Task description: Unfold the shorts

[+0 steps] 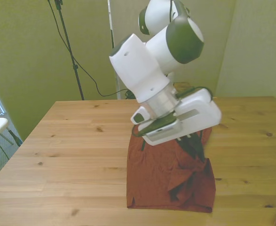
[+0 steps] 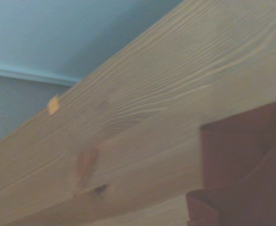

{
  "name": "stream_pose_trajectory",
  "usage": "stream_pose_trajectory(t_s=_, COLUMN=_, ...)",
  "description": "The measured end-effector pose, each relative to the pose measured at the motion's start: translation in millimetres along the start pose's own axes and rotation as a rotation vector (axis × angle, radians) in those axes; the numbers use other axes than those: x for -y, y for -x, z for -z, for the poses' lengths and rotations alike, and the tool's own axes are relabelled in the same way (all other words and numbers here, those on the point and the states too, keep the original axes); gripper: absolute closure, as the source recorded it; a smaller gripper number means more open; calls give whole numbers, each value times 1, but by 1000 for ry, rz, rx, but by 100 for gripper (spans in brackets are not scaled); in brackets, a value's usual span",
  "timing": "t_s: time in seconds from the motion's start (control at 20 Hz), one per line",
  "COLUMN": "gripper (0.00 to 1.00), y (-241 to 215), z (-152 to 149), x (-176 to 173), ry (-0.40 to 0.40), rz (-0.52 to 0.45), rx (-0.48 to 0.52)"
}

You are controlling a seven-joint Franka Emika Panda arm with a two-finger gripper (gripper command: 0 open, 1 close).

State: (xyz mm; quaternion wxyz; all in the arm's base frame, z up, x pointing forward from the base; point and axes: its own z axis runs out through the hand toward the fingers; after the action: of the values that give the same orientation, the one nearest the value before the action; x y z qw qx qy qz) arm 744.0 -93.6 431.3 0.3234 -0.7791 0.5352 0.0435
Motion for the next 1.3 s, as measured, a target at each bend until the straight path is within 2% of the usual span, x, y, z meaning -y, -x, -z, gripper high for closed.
stream_pose_trajectory(t_s=0.45, gripper=100, y=63, z=-73, x=54, ry=18, rz=58, rx=106)
stream_pose_trajectory(t_s=0.7, gripper=100, y=81, z=-97, x=68, ry=28, rz=74, rx=144)
stream_pose_trajectory(t_s=0.75, gripper=0, y=83, z=-102, x=69, ry=34, rz=81, rx=149)
stream_pose_trajectory(t_s=1.0, gripper=0, y=96, z=-129, x=68, ry=82, rz=113, rx=179)
stream_pose_trajectory(t_s=1.3, gripper=0, y=93, z=-128, x=70, ry=87, rz=131, rx=174)
